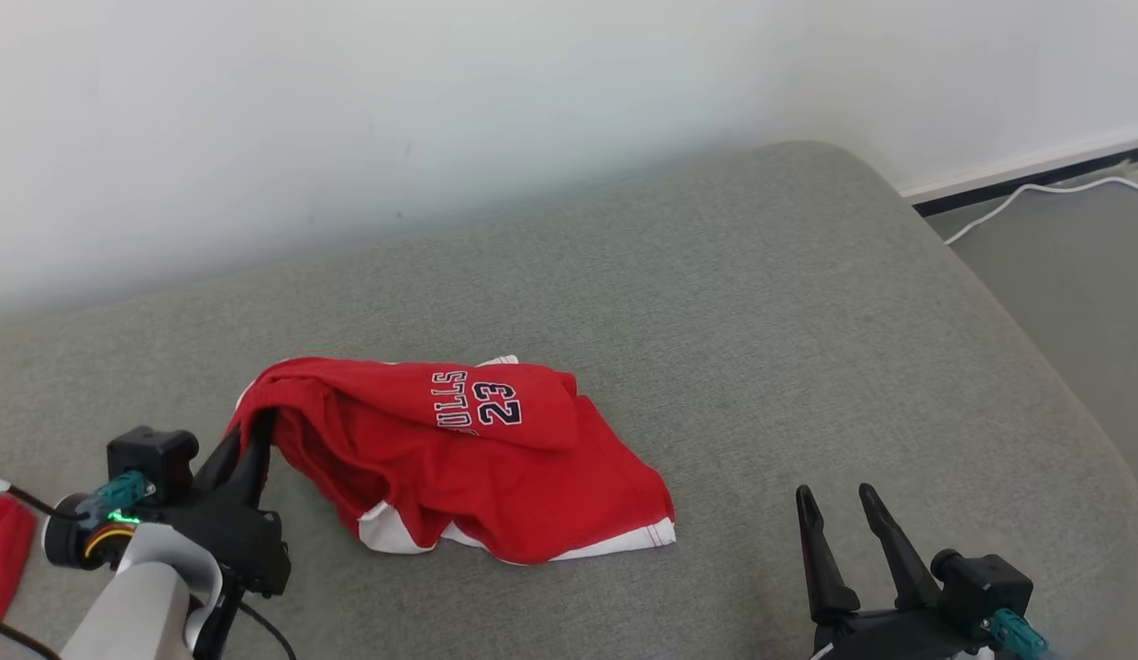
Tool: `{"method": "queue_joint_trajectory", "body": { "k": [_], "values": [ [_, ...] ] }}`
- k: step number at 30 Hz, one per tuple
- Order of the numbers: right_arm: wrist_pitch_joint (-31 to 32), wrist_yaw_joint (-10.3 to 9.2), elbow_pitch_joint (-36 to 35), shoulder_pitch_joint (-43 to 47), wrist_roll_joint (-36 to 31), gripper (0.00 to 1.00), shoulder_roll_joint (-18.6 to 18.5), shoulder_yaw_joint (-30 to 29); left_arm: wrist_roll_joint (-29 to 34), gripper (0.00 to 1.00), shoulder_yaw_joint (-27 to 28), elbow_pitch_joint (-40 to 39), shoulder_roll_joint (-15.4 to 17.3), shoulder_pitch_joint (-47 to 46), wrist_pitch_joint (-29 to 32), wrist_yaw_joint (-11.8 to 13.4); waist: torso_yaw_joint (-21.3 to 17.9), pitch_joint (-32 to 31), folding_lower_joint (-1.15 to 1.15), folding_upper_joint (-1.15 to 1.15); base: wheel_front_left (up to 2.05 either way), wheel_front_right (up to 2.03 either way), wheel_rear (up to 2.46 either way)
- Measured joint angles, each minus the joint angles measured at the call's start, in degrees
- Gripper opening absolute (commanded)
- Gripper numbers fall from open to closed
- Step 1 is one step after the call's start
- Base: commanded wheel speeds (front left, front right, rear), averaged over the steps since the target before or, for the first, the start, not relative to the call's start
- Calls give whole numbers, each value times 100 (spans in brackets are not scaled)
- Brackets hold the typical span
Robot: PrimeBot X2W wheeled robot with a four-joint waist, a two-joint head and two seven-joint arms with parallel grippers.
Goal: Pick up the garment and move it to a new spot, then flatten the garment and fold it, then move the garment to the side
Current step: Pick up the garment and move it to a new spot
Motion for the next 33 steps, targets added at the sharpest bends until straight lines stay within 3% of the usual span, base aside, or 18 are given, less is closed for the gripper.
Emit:
{"method": "queue_joint_trajectory", "body": {
  "k": [1, 2, 3, 13, 24, 33],
  "values": [
    [0, 0, 2, -19, 0, 100, -11, 15, 1, 18, -15, 73, 5, 1, -26, -3, 33, 6, 0, 0, 0, 0, 0],
    [0, 0, 3, -27, 0, 100, -21, 14, 1, 88, -30, 131, 4, 5, -62, -5, 67, 13, 0, 0, 0, 0, 0],
    [0, 0, 5, -27, 0, 100, -27, 13, 4, 100, -56, 170, -1, 5, -79, -9, 100, 19, 0, 0, 0, 0, 0],
    [0, 0, 21, 7, -1, 100, -51, -2, 93, 100, -70, 334, -49, 155, -196, -36, 481, 8, 0, 0, 0, 0, 0],
    [0, 0, 21, 274, 1, 100, -64, -91, 258, 100, -81, -485, -278, 1262, -198, 301, 1088, -162, 0, 0, 0, 0, 0],
    [0, 0, -33, 320, -1, 100, -98, -180, 285, 100, -289, -1237, -472, 1725, -201, 358, 1466, -169, -1, 0, 0, 0, 0]
  ]
}}
